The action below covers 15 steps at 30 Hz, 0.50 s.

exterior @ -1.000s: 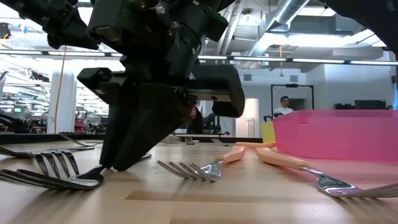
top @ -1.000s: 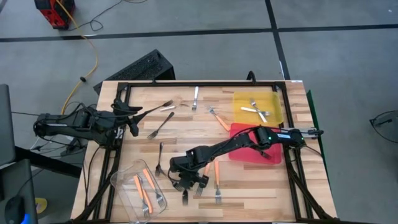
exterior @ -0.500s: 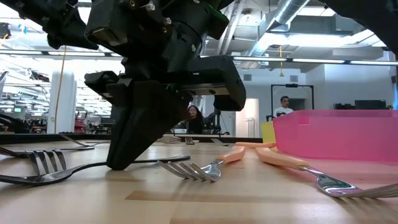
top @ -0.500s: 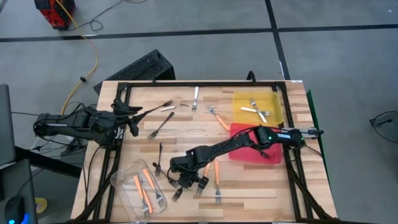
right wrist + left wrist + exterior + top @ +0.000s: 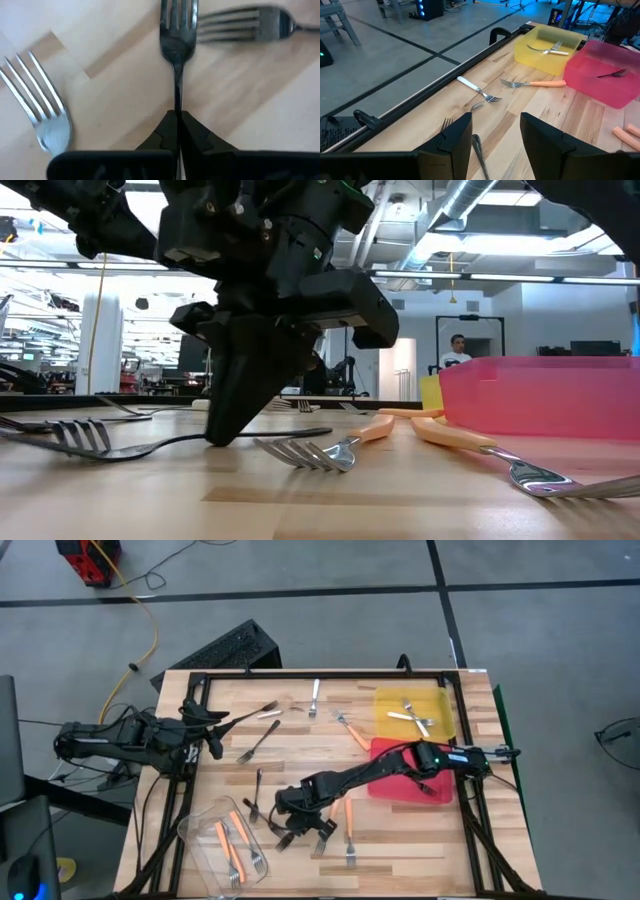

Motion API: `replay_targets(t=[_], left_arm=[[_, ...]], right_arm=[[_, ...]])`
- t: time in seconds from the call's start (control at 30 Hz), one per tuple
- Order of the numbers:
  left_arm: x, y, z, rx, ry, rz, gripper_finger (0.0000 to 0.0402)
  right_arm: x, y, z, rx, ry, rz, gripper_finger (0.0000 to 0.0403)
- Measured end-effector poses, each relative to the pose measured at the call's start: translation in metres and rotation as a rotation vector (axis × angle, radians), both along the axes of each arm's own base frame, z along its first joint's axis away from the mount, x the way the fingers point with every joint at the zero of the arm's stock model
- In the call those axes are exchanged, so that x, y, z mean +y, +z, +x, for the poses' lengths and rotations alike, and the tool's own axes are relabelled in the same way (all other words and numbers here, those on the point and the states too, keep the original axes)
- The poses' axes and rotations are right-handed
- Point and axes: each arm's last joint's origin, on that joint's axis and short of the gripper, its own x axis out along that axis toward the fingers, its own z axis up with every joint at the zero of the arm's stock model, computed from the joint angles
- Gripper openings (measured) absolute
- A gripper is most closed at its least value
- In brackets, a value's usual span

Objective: Sort silverware by color (type)
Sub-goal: Put the black fork into the red bin

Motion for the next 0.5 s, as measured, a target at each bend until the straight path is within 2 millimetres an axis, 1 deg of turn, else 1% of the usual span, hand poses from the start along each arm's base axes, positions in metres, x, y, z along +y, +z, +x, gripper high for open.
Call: replay_targets(t=[0.1, 0.3, 0.5], left_arm=[[0.000, 0.000, 0.000, 0.000, 0.000, 0.000, 0.0151], [0.000, 0.000, 0.000, 0.000, 0.000, 0.000, 0.0151], [0.000, 0.000, 0.000, 0.000, 0.000, 0.000, 0.0151]], right_arm=[[-0.002, 0.000, 0.000, 0.009, -0.011, 0.001, 0.0024], [-0.006, 0.008, -0.002, 0.016, -0.020, -0.002, 0.0024], [-0.014, 0.026, -0.005, 0.002, -0.051, -0.002, 0.0024]])
